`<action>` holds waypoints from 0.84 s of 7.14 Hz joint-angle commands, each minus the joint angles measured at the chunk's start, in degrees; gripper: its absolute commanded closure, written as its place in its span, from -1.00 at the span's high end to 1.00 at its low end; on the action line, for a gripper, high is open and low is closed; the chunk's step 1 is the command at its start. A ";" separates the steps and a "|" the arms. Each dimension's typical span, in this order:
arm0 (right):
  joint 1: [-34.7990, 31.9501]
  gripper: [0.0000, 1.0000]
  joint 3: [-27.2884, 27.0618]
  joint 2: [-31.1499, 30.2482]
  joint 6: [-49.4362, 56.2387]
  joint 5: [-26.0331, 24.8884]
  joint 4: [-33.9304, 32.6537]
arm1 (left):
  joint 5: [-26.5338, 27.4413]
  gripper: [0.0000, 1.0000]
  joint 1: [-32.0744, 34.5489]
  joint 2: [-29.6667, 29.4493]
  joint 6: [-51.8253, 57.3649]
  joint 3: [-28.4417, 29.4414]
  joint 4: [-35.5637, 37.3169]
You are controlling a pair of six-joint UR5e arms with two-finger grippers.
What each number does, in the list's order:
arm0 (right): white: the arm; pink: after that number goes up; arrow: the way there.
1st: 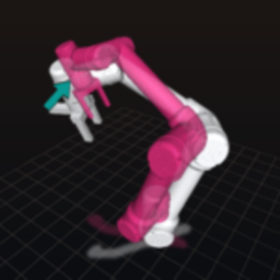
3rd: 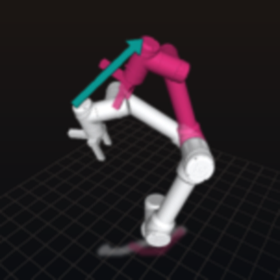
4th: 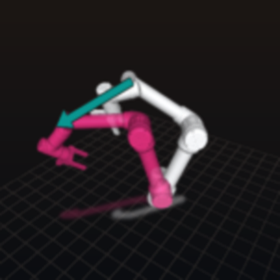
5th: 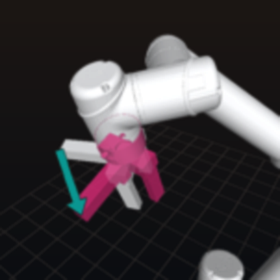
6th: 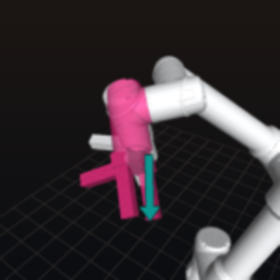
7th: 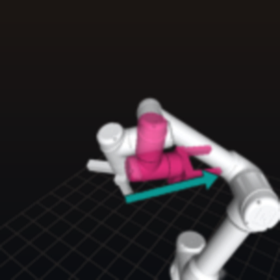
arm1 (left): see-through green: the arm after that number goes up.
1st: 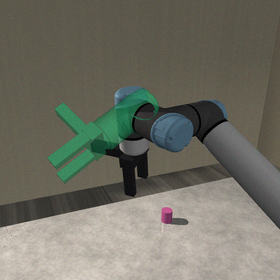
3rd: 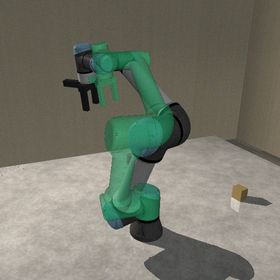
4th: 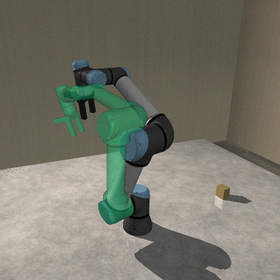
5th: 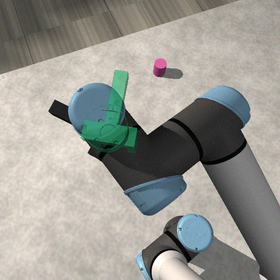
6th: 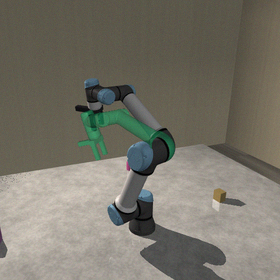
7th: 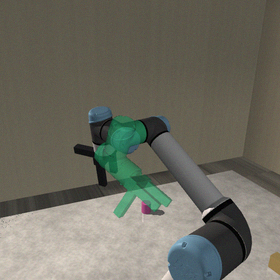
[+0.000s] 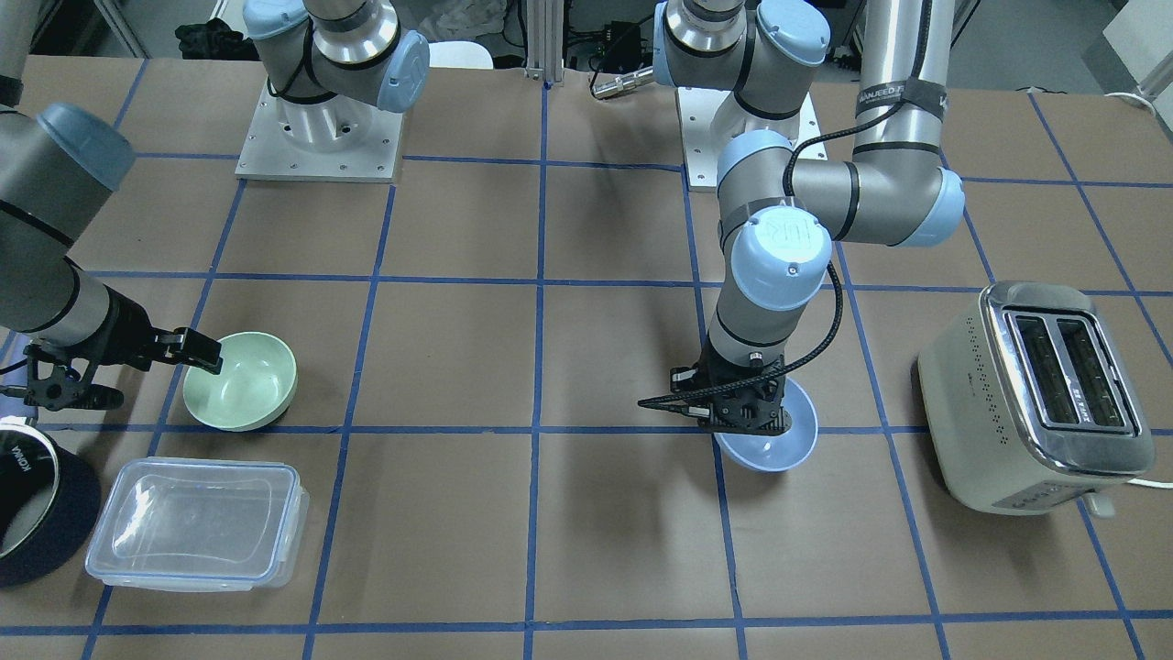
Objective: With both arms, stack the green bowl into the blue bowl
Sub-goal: 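Lift blue bowl toward table center while right gripper grasps green bowl rim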
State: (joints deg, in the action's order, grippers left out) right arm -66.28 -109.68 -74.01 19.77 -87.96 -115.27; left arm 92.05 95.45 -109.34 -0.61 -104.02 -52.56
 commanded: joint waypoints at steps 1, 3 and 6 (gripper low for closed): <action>0.36 0.98 -0.53 3.07 0.70 0.16 -2.75 | -2.14 -0.84 8.39 -2.53 -9.89 6.10 0.35; 0.36 0.06 -0.36 3.96 2.01 0.07 -3.38 | -2.23 -0.83 15.78 -5.68 -18.84 7.78 3.05; 0.36 -1.00 -0.18 4.31 2.37 -0.11 -2.68 | -1.26 -0.81 23.19 -11.76 -28.65 8.83 8.53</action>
State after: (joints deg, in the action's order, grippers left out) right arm -65.92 -109.95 -69.76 22.00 -87.98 -118.12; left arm 90.39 116.11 -118.93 -27.18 -95.91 -44.77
